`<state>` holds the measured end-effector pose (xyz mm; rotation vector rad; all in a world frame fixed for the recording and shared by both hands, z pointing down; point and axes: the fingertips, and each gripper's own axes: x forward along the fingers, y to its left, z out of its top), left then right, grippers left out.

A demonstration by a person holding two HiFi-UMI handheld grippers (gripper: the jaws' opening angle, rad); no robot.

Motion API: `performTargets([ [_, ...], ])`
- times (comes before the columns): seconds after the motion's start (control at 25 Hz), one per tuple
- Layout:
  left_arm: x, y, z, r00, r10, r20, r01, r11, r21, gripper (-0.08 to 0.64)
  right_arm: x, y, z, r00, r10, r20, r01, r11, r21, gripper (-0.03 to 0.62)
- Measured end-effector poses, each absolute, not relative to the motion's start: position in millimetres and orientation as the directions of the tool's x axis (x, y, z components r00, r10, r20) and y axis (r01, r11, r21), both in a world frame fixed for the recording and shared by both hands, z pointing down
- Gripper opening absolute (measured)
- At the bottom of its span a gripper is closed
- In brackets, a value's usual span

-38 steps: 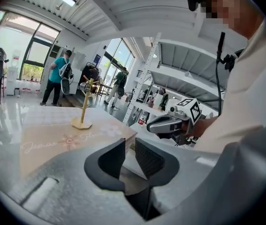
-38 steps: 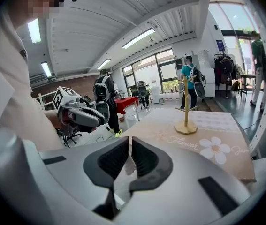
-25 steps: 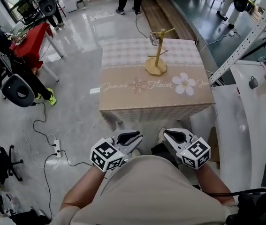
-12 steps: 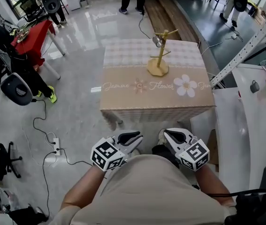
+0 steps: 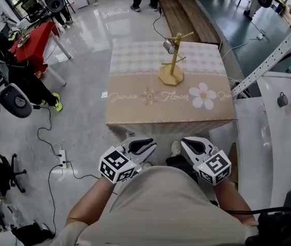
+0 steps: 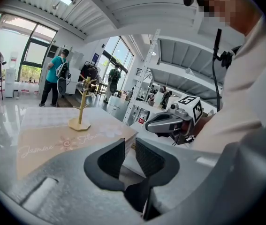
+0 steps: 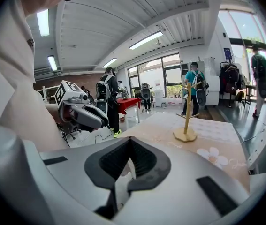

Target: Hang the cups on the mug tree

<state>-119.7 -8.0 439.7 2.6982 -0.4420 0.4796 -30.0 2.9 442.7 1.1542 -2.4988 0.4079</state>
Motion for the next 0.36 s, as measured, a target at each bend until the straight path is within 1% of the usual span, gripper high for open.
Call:
performTargets([
  [0.36, -63, -87, 435, 0.869, -0.299, 0.394, -0.419, -0.868, 0.266, 0.075, 31, -61, 451, -0.621, -0.653, 0.434, -0.762, 0.633, -0.137, 0.014],
])
